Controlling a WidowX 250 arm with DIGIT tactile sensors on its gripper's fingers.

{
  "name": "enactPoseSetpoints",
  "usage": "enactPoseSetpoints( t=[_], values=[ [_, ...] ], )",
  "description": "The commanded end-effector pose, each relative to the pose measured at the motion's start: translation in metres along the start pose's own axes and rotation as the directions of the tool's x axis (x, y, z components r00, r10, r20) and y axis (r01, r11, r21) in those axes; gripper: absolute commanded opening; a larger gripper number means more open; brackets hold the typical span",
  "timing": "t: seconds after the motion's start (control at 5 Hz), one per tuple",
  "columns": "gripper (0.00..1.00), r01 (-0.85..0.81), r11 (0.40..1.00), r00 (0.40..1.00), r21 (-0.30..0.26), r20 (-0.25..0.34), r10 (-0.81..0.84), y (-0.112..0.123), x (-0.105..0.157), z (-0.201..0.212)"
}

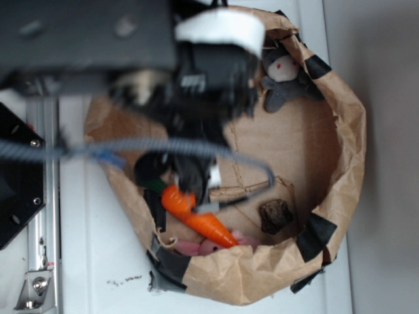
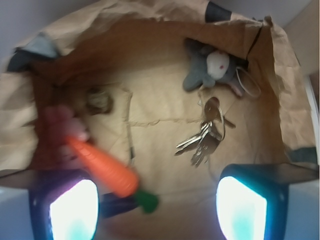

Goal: Grab the silver keys.

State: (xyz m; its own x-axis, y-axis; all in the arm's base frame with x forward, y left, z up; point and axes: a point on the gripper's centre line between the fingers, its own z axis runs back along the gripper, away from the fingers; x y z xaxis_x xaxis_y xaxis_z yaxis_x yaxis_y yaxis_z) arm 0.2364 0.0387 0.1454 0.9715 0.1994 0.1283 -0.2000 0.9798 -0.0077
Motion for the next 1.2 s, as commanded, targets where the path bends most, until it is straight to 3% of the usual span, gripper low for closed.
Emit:
enactPoseSetpoints(
  t=[0.0, 0.4, 0.6, 0.8, 1.0],
  values=[
    [1.0, -0.036, 0.999, 0.998, -0.009, 0.046, 0.037, 0.027, 0.008, -0.013],
    [1.0, -0.036, 0.999, 0.998, -0.009, 0.046, 0.037, 0.027, 0.008, -0.013],
    [1.0, 0.003, 1.0, 0.993, 0.009, 0.116, -0.004, 0.003, 0.008, -0.03],
    [1.0, 0.012, 0.998, 0.999, -0.067, 0.03, -0.01, -0.014, 0.021, -0.053],
    [1.0, 0.006, 0.998, 0.999, -0.064, 0.038, -0.003, -0.016, 0.019, -0.058]
  ],
)
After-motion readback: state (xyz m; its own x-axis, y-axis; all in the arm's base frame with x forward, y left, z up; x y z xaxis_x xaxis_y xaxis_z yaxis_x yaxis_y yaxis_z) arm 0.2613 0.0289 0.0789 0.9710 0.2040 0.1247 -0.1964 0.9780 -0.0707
